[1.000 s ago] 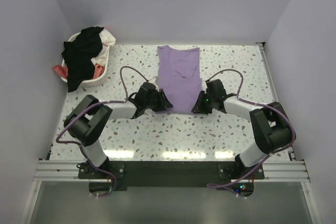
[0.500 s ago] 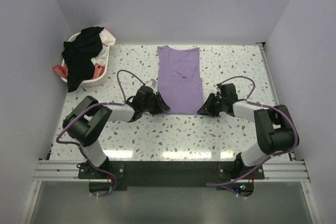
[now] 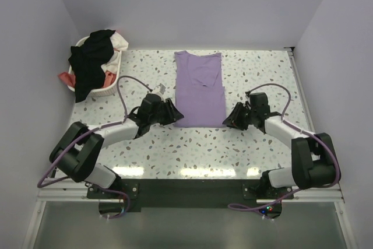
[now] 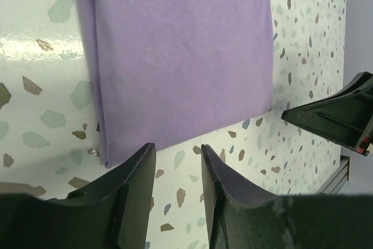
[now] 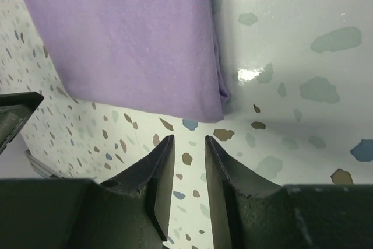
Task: Fold and stack the t-shirts
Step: Fold the tshirt
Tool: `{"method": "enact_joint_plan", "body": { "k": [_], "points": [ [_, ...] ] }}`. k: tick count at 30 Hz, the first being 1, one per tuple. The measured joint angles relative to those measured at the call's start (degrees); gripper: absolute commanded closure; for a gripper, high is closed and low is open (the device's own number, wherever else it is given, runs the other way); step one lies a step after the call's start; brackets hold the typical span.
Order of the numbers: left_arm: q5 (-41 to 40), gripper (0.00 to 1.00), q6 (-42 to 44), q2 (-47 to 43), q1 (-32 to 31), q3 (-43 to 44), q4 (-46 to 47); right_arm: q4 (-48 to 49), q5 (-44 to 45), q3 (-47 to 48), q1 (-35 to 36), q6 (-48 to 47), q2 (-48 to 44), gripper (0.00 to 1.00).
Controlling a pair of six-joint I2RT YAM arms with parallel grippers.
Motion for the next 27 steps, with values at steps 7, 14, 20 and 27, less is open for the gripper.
{"method": "enact_joint_plan", "body": {
  "k": [7,14,20,27],
  "points": [
    [-2.3,0.49,1.0,-3.0,0.6,-1.5,-2.4,-3.4,3.6,0.0,0.0,-2.2,-2.8,0.62],
    [-2.6,0.48,1.3,-0.1,0.6,-2.0,-2.8,-4.0,5.3,1.4,0.0,-3.6,1.2,0.60],
    [-2.3,0.49,1.2,3.3,1.0,-1.9,-2.0,-1.8,4.6,2.4,-0.1,-3.4,5.3,0.59],
    [-2.1,0.57,1.2,5.4,1.0,-1.9,1.9,1.5,3.6,2.4,-0.1,-2.8,6.5,0.60]
  ]
}}
